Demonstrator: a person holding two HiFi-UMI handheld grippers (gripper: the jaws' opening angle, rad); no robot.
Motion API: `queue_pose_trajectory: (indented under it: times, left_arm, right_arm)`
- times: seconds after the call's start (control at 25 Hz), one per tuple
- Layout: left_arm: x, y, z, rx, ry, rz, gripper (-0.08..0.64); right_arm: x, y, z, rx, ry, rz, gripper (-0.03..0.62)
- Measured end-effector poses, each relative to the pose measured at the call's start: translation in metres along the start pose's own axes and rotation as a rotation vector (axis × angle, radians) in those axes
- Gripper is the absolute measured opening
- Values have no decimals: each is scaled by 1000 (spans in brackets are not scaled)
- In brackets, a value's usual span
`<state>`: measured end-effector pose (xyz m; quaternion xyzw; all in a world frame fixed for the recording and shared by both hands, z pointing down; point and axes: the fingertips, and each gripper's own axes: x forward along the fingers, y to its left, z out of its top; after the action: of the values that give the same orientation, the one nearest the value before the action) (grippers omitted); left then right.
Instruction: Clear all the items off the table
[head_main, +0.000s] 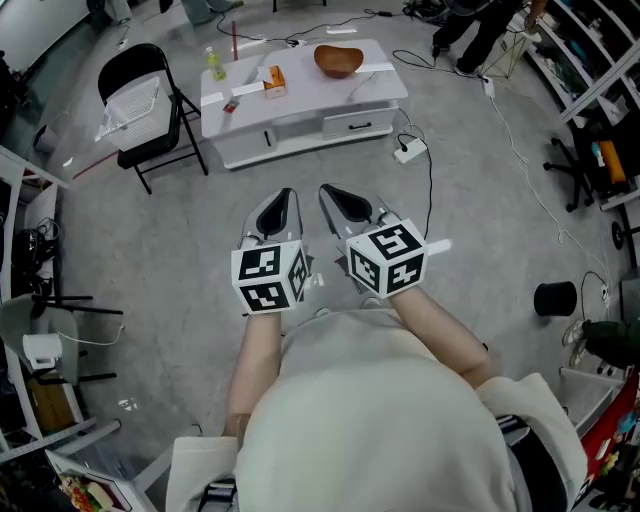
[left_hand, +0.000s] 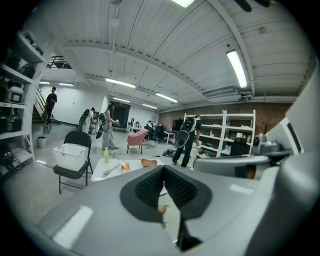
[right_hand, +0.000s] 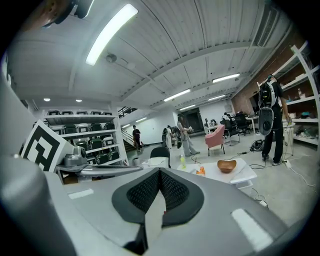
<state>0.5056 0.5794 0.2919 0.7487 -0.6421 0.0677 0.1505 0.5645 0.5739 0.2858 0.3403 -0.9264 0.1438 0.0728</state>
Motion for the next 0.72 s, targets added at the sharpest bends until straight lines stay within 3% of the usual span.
queue_pose_trajectory:
  times: [0.72]
  left_arm:
    - [12,52,-2,-37,19,30,9]
  right_arm:
    - [46,18,1,6,24,30,-3]
